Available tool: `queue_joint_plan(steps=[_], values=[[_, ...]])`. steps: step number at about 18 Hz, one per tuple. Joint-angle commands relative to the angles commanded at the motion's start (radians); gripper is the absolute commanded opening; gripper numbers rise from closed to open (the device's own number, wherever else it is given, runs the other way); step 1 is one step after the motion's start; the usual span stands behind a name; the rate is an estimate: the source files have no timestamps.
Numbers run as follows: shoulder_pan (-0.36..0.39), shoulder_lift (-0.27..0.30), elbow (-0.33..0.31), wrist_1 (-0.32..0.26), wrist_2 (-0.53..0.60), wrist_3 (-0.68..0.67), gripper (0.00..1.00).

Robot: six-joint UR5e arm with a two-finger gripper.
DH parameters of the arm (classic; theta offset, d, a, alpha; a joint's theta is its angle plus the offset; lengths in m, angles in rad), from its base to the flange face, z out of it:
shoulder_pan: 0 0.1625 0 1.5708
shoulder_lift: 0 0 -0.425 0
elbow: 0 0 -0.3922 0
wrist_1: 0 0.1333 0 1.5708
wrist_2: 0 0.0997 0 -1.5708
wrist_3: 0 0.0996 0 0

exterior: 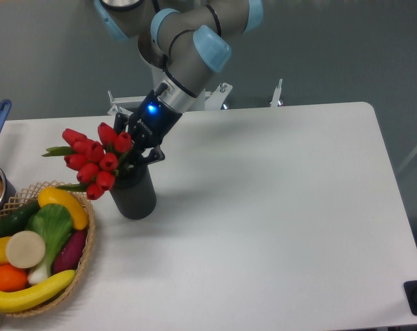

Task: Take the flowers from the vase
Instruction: 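Lift the gripped red tulips straight up out of the black vase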

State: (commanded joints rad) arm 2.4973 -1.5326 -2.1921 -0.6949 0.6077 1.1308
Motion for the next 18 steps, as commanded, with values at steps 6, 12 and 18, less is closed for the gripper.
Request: queue_joint_plan(steps=[6, 12, 18], values=[[0.011, 0.040, 0.038, 0.000, -0.039, -0.123, 0.00], [0.021, 0.038, 0.089, -0.002, -0.077, -0.212, 0.00], [0.051, 0.040, 0.123, -0.003, -0.112, -0.270, 0.00]])
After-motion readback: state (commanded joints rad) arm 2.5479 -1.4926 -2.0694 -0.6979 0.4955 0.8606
